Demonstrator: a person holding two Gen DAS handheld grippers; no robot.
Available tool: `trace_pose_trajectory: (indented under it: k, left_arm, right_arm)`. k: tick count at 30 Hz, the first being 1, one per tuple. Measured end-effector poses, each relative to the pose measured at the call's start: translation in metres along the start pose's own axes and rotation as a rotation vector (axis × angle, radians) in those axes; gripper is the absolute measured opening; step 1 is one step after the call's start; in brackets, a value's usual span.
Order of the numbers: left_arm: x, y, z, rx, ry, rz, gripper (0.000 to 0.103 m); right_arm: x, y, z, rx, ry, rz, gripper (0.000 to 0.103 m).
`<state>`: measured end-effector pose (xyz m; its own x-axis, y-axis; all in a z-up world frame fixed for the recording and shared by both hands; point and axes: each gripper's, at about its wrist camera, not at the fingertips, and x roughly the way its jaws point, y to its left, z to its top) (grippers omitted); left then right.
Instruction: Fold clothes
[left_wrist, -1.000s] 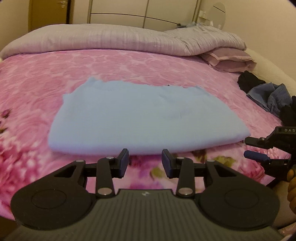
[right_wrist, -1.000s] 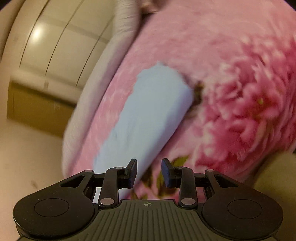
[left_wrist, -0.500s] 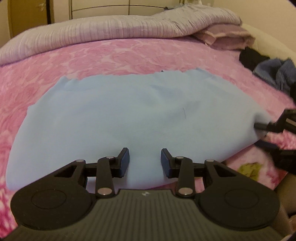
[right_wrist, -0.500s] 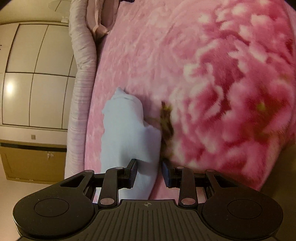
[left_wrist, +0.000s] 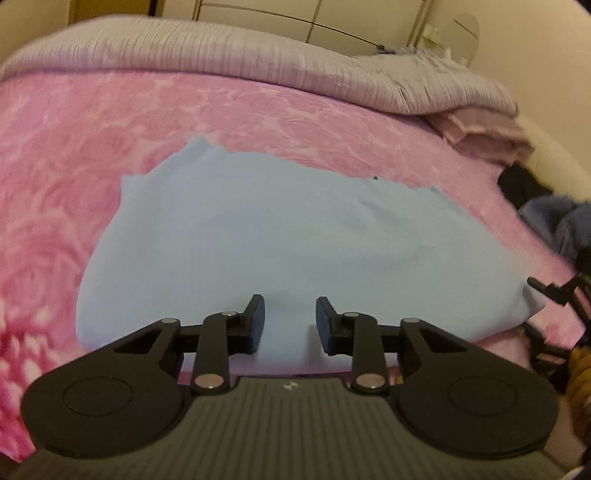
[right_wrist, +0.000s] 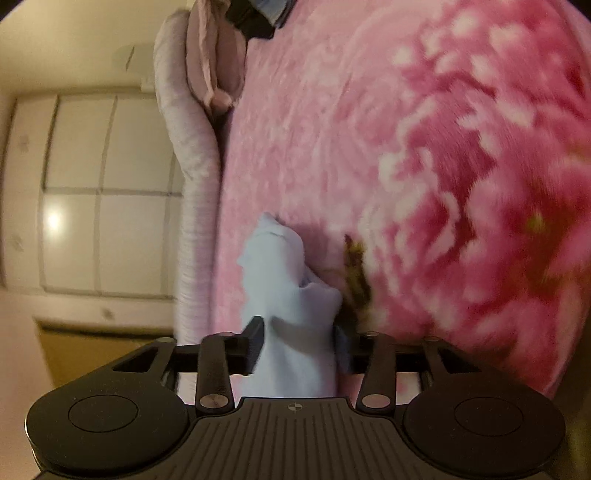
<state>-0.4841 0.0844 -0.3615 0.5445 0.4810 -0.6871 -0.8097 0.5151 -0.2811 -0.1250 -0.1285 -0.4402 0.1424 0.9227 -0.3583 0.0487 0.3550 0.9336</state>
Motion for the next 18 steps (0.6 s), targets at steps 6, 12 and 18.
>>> trace_pose_trajectory:
  k: [6,12,18]
  left_arm:
    - [-0.002,0.008,-0.001,-0.030,0.003,-0.021,0.027]
    - [-0.004,0.011,0.000,-0.034,0.005,-0.029,0.026]
    - [-0.008,0.019,0.005,-0.077,-0.005,-0.021,0.027]
  right_arm:
    - [0.006,0.018,-0.004,-0.170,0.013,-0.077,0.062]
    - [0.017,0.023,-0.012,-0.300,0.022,-0.150,0.018]
    - [0.021,0.021,-0.007,-0.257,0.045,-0.126,0.027]
